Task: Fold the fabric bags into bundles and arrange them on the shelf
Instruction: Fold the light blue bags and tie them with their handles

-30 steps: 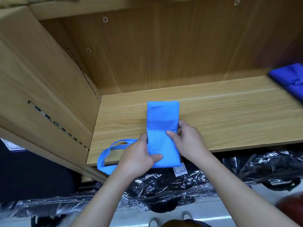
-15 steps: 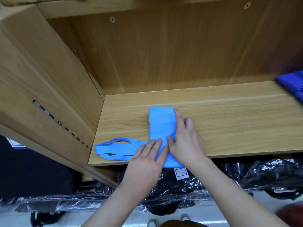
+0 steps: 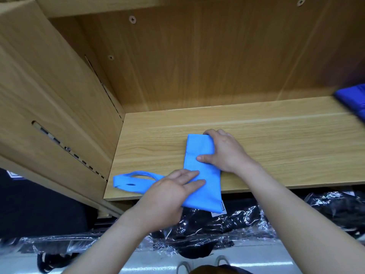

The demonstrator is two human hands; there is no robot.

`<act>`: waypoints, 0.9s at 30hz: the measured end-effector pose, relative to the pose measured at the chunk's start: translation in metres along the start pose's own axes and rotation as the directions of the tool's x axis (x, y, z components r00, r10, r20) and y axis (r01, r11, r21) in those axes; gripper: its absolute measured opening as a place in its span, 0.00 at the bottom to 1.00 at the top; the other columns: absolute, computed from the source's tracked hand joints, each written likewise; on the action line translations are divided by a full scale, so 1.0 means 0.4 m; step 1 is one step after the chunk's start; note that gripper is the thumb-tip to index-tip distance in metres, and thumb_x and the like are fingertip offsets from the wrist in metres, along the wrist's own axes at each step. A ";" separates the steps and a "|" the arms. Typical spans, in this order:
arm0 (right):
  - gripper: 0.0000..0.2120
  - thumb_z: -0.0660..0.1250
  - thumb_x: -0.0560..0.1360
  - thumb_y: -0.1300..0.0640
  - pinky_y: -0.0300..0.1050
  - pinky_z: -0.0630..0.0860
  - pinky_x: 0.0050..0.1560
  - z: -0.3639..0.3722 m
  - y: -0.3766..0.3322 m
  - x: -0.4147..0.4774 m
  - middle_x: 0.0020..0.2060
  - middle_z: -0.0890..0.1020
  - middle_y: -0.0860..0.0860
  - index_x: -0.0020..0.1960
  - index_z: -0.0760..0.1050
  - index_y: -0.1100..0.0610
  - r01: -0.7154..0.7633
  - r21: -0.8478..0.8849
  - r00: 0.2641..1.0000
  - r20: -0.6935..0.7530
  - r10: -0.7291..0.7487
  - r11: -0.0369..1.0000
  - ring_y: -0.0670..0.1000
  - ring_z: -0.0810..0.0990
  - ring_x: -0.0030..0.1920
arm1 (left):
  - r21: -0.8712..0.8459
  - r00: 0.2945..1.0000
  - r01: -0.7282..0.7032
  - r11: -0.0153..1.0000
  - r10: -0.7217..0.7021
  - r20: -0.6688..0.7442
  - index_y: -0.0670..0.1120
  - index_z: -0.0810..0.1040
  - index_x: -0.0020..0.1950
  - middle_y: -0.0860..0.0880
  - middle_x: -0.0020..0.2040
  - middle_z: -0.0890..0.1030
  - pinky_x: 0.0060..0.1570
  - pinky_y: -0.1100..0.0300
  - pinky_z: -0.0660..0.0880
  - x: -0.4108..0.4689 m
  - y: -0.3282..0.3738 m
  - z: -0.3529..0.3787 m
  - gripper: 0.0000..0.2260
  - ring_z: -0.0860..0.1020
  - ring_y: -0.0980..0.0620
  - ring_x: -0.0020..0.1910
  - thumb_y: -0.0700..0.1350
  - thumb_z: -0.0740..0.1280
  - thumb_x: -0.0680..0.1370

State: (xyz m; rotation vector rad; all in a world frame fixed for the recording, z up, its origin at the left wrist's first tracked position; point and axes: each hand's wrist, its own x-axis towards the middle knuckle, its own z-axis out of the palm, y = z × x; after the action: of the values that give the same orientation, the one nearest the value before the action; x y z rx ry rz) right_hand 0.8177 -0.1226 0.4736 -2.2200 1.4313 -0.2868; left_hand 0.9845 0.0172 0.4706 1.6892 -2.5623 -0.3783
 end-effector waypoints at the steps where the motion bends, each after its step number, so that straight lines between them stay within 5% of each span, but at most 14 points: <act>1: 0.35 0.76 0.68 0.43 0.46 0.69 0.57 0.001 -0.001 -0.001 0.60 0.72 0.51 0.70 0.66 0.50 -0.003 0.010 1.000 -0.014 0.003 1.000 0.55 0.72 0.63 | -0.052 1.000 0.010 0.999 -0.009 0.011 0.56 0.64 0.75 0.52 0.78 0.59 0.70 0.56 0.66 0.000 -0.010 0.002 0.39 0.57 0.52 0.76 0.33 0.63 0.65; 4: 0.33 0.76 0.70 0.47 0.45 0.71 0.55 0.008 -0.006 -0.009 0.58 0.69 0.51 0.69 0.66 0.50 0.002 0.068 1.000 -0.024 -0.001 0.998 0.55 0.75 0.58 | -0.118 0.999 0.006 0.993 -0.010 -0.032 0.59 0.64 0.74 0.53 0.79 0.58 0.68 0.55 0.69 0.004 -0.030 0.012 0.40 0.55 0.53 0.77 0.32 0.63 0.65; 10: 0.34 0.78 0.67 0.48 0.42 0.70 0.53 0.011 -0.005 -0.006 0.53 0.66 0.49 0.69 0.67 0.49 -0.008 0.175 0.999 0.051 -0.001 0.985 0.51 0.73 0.52 | -0.012 0.986 -0.071 0.997 0.068 -0.154 0.57 0.72 0.68 0.52 0.68 0.76 0.57 0.56 0.78 -0.017 -0.040 0.041 0.42 0.75 0.50 0.66 0.35 0.75 0.57; 14: 0.28 0.75 0.71 0.51 0.42 0.69 0.59 0.024 -0.012 -0.008 0.52 0.67 0.50 0.68 0.70 0.50 -0.006 0.265 0.994 0.108 -0.024 0.964 0.52 0.72 0.56 | -0.398 0.972 -0.010 0.917 -0.085 -0.220 0.57 0.78 0.61 0.58 0.57 0.82 0.58 0.62 0.74 -0.032 -0.040 0.025 0.22 0.78 0.58 0.57 0.40 0.69 0.69; 17: 0.19 0.73 0.73 0.58 0.43 0.70 0.60 0.030 -0.004 -0.007 0.53 0.73 0.53 0.63 0.75 0.51 -0.007 0.398 0.991 0.124 -0.046 0.917 0.54 0.75 0.56 | -0.627 0.927 0.154 0.763 -0.332 -0.176 0.56 0.76 0.48 0.60 0.39 0.80 0.43 0.62 0.73 -0.004 -0.025 -0.012 0.06 0.76 0.59 0.37 0.48 0.72 0.75; 19: 0.13 0.71 0.72 0.63 0.49 0.75 0.57 0.032 0.003 -0.008 0.51 0.81 0.56 0.55 0.79 0.52 -0.025 0.553 0.989 0.136 -0.061 0.833 0.54 0.80 0.51 | -0.681 0.872 0.222 0.698 -0.455 -0.182 0.54 0.73 0.46 0.60 0.35 0.78 0.41 0.60 0.72 0.027 -0.019 -0.020 0.07 0.74 0.58 0.35 0.48 0.71 0.76; 23: 0.12 0.61 0.79 0.66 0.44 0.76 0.50 0.004 -0.013 -0.032 0.45 0.86 0.52 0.48 0.82 0.56 -0.218 0.808 0.970 0.239 0.033 0.547 0.51 0.81 0.46 | -0.586 0.823 0.359 0.727 -0.543 -0.169 0.47 0.72 0.57 0.49 0.46 0.82 0.50 0.50 0.73 0.071 -0.009 -0.018 0.14 0.78 0.46 0.49 0.54 0.67 0.78; 24: 0.12 0.60 0.81 0.60 0.46 0.76 0.53 0.000 -0.013 -0.038 0.47 0.86 0.54 0.49 0.82 0.59 -0.249 0.856 0.965 0.261 0.036 0.453 0.53 0.81 0.48 | -0.522 0.819 0.407 0.750 -0.552 -0.156 0.46 0.71 0.58 0.47 0.46 0.81 0.49 0.49 0.73 0.077 -0.006 -0.021 0.16 0.78 0.44 0.49 0.56 0.65 0.78; 26: 0.26 0.59 0.79 0.40 0.49 0.76 0.57 -0.008 -0.017 -0.049 0.51 0.85 0.57 0.53 0.82 0.62 -0.305 0.914 0.951 0.307 0.033 0.267 0.55 0.82 0.51 | -0.382 0.811 0.482 0.788 -0.566 -0.145 0.45 0.69 0.59 0.45 0.47 0.81 0.47 0.50 0.72 0.085 -0.001 -0.027 0.19 0.77 0.41 0.50 0.59 0.62 0.79; 27: 0.31 0.58 0.75 0.33 0.50 0.77 0.58 -0.002 -0.017 -0.051 0.52 0.84 0.57 0.54 0.82 0.61 -0.293 0.921 0.955 0.294 0.037 0.256 0.56 0.82 0.53 | -0.329 0.806 0.506 0.797 -0.573 -0.147 0.45 0.68 0.60 0.45 0.48 0.81 0.47 0.50 0.72 0.088 0.004 -0.031 0.20 0.77 0.40 0.50 0.60 0.61 0.79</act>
State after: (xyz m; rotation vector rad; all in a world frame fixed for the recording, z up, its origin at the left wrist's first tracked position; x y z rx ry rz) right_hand 0.8141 -0.1021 0.4795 -0.9837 0.8928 -0.6245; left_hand 0.9712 -0.0164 0.4795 2.1739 -1.7175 -0.4873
